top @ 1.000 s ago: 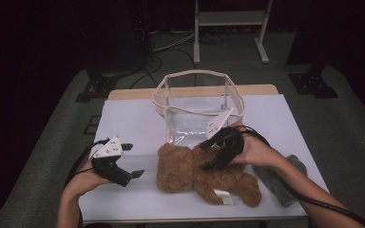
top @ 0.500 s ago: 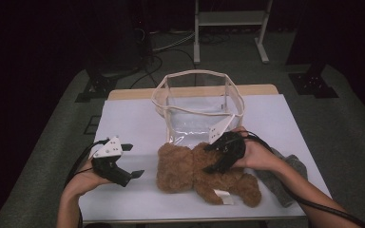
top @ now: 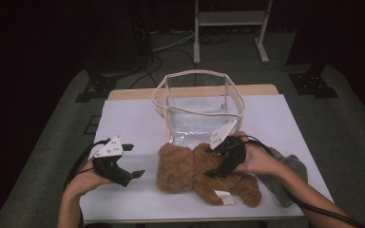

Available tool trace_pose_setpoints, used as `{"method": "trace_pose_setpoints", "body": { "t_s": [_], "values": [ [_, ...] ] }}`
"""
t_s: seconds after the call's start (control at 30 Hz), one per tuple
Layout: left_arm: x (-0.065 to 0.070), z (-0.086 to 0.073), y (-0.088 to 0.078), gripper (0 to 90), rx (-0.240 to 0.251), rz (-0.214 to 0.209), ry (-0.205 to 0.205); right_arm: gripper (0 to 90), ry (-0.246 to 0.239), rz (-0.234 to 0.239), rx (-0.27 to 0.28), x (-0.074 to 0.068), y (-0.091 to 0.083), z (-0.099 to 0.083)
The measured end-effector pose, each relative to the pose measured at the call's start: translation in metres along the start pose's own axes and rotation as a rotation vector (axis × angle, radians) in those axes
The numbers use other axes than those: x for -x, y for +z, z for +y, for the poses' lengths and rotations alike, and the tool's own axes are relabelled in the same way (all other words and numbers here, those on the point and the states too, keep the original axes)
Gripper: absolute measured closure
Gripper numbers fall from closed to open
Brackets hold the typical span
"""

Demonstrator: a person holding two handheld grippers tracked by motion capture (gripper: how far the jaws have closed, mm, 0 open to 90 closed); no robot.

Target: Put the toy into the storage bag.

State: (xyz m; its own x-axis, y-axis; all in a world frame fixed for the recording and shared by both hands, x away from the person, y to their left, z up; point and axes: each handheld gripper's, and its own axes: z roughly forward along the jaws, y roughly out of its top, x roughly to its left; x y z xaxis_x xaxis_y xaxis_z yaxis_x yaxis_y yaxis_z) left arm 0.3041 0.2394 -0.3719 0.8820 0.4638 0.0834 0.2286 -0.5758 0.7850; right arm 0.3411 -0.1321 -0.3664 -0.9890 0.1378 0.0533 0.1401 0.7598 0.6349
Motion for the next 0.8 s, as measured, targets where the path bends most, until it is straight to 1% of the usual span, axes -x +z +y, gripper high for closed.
{"method": "trace_pose_setpoints", "body": {
  "t_s": [0.23, 0.43, 0.47, 0.57, 0.67, 0.8],
  "values": [
    [0.001, 0.001, 0.0, 3.0, -0.001, -0.005, 0.0, 17.8, -0.001, -0.002, 0.007, -0.002, 0.004, -0.004],
    [0.001, 0.0, 0.001, 3.0, -0.002, -0.006, 0.001, 17.6, -0.005, -0.009, 0.007, -0.003, 0.007, -0.005],
    [0.001, 0.0, 0.001, 3.0, -0.003, -0.007, 0.003, 17.6, -0.008, -0.013, 0.004, -0.003, 0.008, -0.006],
    [0.0, 0.0, 0.001, 3.0, -0.006, -0.006, 0.003, 17.6, -0.035, -0.028, -0.004, -0.004, 0.009, -0.008],
    [0.0, 0.0, 0.0, 3.0, -0.002, -0.005, 0.0, 17.5, -0.043, -0.034, -0.009, -0.005, 0.01, -0.008],
    [0.001, 0.0, 0.001, 3.0, -0.003, -0.007, 0.0, 17.5, -0.032, -0.031, -0.006, -0.005, 0.011, -0.01]
  ]
}}
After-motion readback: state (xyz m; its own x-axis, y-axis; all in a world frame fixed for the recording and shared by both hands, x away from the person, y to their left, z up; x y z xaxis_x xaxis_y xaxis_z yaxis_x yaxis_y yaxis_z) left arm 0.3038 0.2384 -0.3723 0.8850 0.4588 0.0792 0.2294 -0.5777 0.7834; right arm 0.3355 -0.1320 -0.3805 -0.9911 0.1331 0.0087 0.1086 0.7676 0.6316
